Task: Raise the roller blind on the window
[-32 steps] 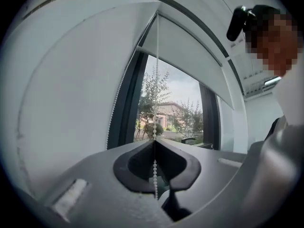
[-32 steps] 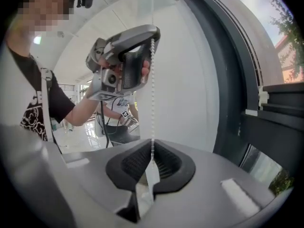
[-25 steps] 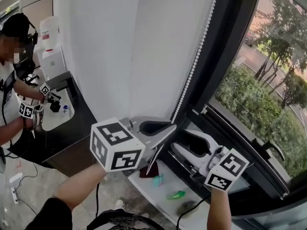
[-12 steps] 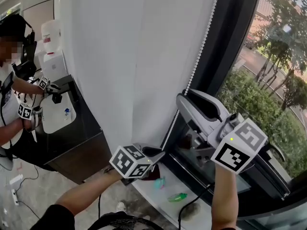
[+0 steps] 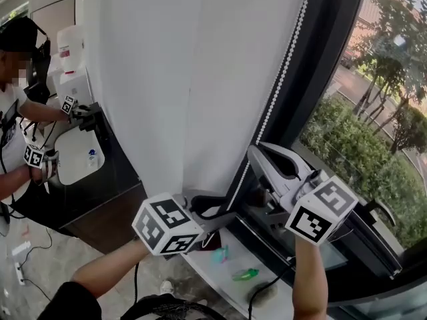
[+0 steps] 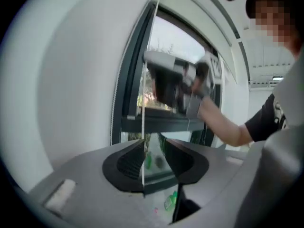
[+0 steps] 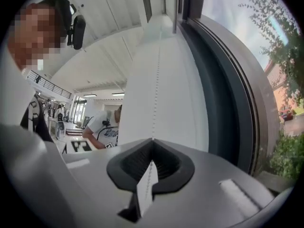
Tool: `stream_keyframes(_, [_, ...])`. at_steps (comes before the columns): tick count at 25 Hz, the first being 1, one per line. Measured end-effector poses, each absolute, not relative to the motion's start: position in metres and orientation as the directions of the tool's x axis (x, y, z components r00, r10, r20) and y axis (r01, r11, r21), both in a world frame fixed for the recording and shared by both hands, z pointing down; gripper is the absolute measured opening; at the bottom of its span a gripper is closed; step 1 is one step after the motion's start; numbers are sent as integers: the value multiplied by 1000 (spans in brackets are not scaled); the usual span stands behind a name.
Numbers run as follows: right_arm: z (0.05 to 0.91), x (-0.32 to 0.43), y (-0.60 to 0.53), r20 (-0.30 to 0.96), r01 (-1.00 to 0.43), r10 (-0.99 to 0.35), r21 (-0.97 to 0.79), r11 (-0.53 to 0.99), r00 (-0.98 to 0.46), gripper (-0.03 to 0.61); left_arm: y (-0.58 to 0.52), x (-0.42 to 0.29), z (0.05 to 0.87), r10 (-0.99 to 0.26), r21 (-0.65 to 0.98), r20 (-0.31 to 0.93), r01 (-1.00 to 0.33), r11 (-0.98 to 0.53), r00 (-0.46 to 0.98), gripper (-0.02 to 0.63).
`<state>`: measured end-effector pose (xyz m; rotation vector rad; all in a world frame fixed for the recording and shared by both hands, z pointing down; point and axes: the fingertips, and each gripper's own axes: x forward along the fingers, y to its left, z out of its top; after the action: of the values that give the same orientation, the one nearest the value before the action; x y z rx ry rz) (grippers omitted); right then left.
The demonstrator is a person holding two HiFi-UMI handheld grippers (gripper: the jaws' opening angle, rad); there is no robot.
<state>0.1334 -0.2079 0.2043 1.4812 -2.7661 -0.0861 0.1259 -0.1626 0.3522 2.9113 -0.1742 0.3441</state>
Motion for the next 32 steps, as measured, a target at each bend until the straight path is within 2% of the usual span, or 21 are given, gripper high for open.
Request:
stream_keyframes(4, [263,139,-204,75,-830,-827,-2,558,-557,6,-177,114,267,-173,180,44,-178,-967,984,144])
stream_keyframes(7, [302,137,-198,128,-823,-813,-65,565,-568,6,-183,115,232,-210,133,1,-209,-969,978,145])
stream_keyframes(13, [395,119,-187,331,-809,-748,-91,581,-575,6,-197,134,203,-250,73,-43,-247,-966,967,143])
stream_keyframes(15, [405,119,-184,334,-810,-745,-123,573,-578,6,-197,138,203,-256,58,-39,-254,-965,966,103])
stream_keyframes(16, [405,118,-181,335,-808,-741,-136,573,-582,6,-197,140,204,-253,58,-40,-251,-966,967,32])
stream_keyframes(17, [405,117,-179,342,-804,-733,-140,579,-588,6,-195,140,205,-242,64,-46,-239,-969,969,4])
stream_keyframes(20, [402,116,-172,373,-789,-708,-123,602,-599,11,-196,137,205,-222,104,-92,-212,-972,971,5])
stream_keyframes(22, [390,122,-168,330,-792,-725,-154,591,-605,29,-199,134,209,-240,107,-106,-229,-968,965,6])
stream_keyframes(25, [339,141,-169,138,-795,-794,-264,546,-592,119,-202,137,239,-252,106,-38,-247,-963,967,6])
stream_keyframes(28, [293,160,-173,2,-824,-864,-303,479,-504,108,-203,143,293,-257,117,65,-264,-957,964,6])
stream_keyframes(30, [282,158,-173,-29,-844,-888,-297,446,-459,70,-201,145,325,-256,130,113,-270,-954,960,7])
stream_keyframes(32, [282,149,-174,-26,-869,-903,-262,419,-428,63,-198,144,340,-244,162,129,-263,-951,961,8])
